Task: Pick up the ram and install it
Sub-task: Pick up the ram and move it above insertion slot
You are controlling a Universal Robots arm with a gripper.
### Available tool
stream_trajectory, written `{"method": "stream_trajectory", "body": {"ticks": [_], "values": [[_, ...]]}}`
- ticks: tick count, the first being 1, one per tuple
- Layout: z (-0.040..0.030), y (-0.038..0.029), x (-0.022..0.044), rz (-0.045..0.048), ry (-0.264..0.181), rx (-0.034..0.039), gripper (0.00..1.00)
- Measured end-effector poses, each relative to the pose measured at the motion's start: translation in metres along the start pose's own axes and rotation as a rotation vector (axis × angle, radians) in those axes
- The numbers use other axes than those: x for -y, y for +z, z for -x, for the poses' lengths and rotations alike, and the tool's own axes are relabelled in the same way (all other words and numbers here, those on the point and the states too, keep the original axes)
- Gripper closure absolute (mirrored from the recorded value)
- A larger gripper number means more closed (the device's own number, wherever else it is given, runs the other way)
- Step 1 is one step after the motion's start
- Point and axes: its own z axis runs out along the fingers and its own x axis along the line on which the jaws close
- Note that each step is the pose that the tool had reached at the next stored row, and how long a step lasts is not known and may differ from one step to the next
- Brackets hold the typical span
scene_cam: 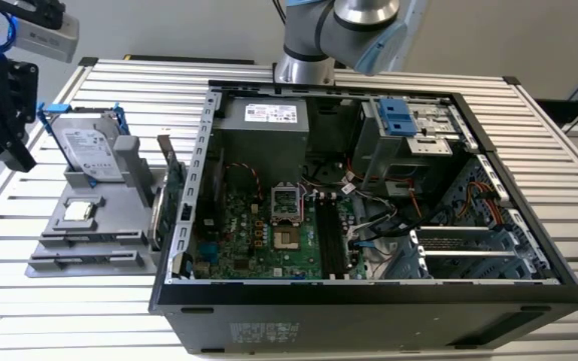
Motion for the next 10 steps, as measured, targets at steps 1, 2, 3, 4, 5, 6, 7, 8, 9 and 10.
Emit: {"method": "stream_trajectory", "body": {"ticks": [1,2,3,4,5,6,7,8,9,10], "values": [[0.0000,0.0000,0.0000,0.0000,-0.007,-0.0003,1.00],[0.0000,0.0000,0.0000,0.0000,-0.015,-0.0007,1.00],[0.0000,0.0000,0.0000,0.0001,-0.021,-0.0010,1.00],[0.0000,0.0000,0.0000,0.0001,-0.029,-0.0014,1.00],[0.0000,0.0000,0.0000,0.0001,-0.036,-0.0017,1.00],[0.0000,0.0000,0.0000,0.0001,-0.043,-0.0021,1.00],[0.0000,0.0000,0.0000,0.0001,-0.050,-0.0025,1.00],[0.0000,0.0000,0.0000,0.0001,-0.056,-0.0027,1.00],[0.0000,0.0000,0.0000,0.0001,-0.063,-0.0030,1.00],[0.0000,0.0000,0.0000,0.0002,-0.069,-0.0034,1.00]]}}
